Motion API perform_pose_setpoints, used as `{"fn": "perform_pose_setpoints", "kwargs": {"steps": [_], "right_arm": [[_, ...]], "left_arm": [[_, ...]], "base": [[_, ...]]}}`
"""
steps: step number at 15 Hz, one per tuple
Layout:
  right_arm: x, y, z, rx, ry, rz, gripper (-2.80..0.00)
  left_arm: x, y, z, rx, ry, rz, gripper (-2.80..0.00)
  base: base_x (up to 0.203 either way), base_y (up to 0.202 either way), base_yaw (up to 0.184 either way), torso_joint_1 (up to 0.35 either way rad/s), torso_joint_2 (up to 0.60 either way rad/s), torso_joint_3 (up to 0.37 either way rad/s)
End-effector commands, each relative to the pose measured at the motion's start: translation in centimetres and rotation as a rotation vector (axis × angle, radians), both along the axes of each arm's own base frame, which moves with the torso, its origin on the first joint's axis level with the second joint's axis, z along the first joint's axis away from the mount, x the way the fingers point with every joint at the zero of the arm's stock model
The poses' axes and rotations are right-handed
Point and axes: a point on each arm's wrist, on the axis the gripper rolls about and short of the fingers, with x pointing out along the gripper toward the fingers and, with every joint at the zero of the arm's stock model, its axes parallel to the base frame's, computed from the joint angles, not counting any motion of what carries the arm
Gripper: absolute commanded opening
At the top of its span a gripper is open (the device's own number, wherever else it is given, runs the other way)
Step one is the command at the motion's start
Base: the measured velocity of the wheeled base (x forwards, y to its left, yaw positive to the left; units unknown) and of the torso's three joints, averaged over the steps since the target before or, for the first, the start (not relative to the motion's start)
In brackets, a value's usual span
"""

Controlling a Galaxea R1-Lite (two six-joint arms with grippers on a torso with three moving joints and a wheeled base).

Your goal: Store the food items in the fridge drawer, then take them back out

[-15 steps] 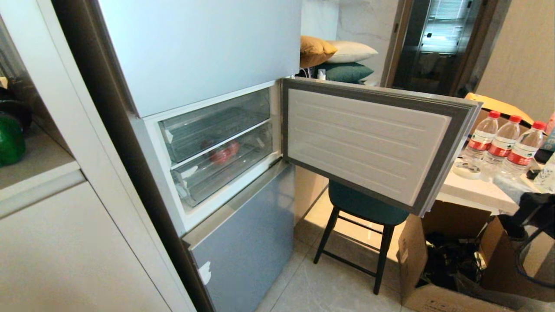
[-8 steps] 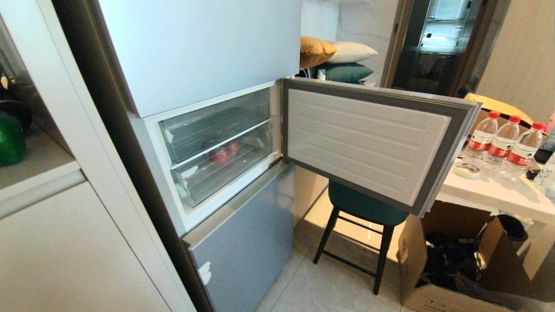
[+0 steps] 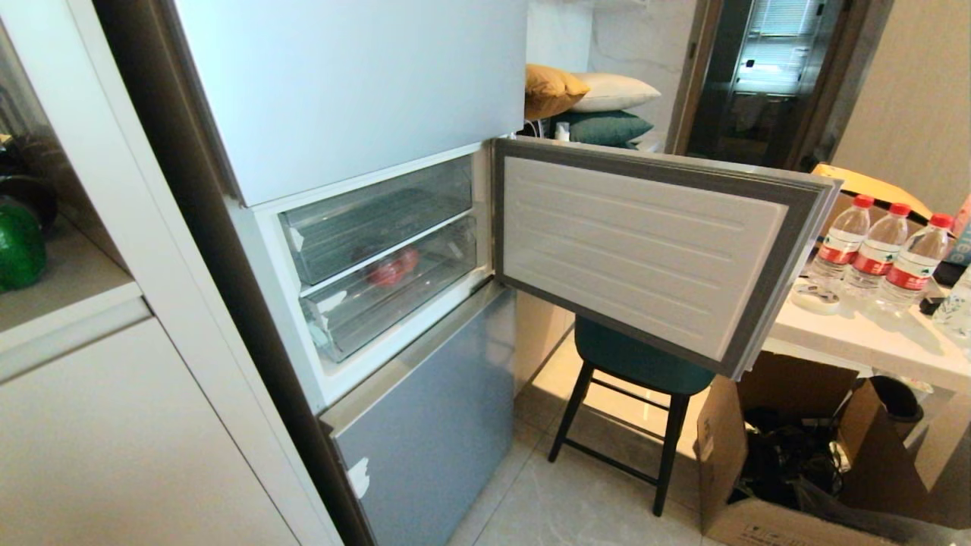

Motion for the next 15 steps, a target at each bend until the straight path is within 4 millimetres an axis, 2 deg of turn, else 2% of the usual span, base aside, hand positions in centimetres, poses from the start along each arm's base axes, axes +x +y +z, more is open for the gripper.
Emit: {"fn": "perform_pose_setpoints", "kwargs": {"steps": [1, 3, 9, 11, 15], "right_arm": [[-1.0, 0.4, -1.2, -0.018, -0.056, 0.013, -2.80], [-1.0, 0.2, -1.3, -0.024, -0.044, -0.026, -2.80], [-1.2, -0.1, -1.6, -0.053, -0.038, 0.089, -2.80], [-1.8, -0.2, -1.6, -0.056, -0.094, 0.155, -2.80], [-3.7, -0.3, -2.2, -0.007, -0.256, 0.083, -2.80]], "left_arm": [[0.1, 0.0, -0.3, -0.005, 0.010, 0.000, -2.80], [0.1, 0.0, -0.3, -0.007, 0.009, 0.000, -2.80], [0.1, 0.0, -0.3, -0.008, 0.009, 0.000, -2.80], [0.1, 0.0, -0.3, -0.019, 0.007, -0.001, -2.80], [0.1, 0.0, -0.3, -0.024, 0.007, -0.001, -2.80]], "base": [[0.000, 0.000, 0.000, 0.000, 0.00, 0.000], [0.000, 0.000, 0.000, 0.000, 0.00, 0.000], [0.000, 0.000, 0.000, 0.000, 0.00, 0.000], [0.000, 0.000, 0.000, 0.000, 0.00, 0.000], [0.000, 0.000, 0.000, 0.000, 0.00, 0.000]]}}
